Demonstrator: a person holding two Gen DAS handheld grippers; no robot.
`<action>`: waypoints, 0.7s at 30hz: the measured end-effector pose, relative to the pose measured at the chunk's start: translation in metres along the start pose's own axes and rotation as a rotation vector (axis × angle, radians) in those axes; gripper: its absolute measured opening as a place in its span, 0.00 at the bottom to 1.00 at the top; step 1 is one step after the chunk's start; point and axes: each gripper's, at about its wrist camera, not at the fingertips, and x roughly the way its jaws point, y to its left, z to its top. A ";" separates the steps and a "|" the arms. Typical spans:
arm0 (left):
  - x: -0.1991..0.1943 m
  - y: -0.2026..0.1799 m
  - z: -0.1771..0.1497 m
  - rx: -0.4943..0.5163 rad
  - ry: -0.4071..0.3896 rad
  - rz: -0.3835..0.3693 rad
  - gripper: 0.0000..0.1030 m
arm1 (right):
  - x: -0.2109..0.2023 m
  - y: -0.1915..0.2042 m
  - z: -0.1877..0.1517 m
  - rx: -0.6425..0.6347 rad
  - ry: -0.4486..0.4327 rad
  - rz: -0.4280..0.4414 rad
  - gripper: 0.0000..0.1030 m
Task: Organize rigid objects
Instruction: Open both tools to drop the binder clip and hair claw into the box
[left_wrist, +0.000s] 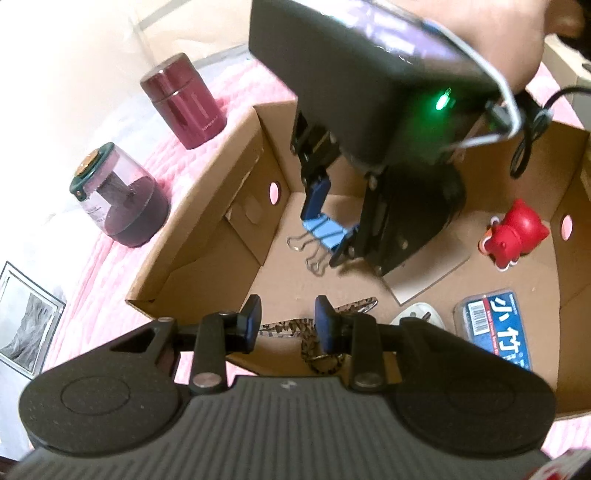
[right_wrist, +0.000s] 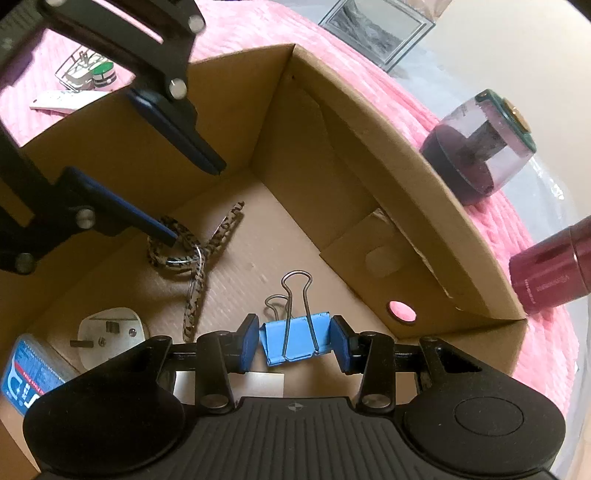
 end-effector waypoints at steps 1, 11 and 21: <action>-0.002 0.000 0.000 -0.002 -0.006 -0.003 0.27 | 0.002 0.001 0.001 -0.002 0.004 -0.001 0.38; -0.013 0.002 -0.002 -0.032 -0.051 0.000 0.27 | 0.007 0.005 0.002 0.006 0.009 -0.014 0.38; -0.056 0.004 -0.006 -0.141 -0.166 0.028 0.27 | -0.071 0.004 -0.016 0.181 -0.144 -0.074 0.38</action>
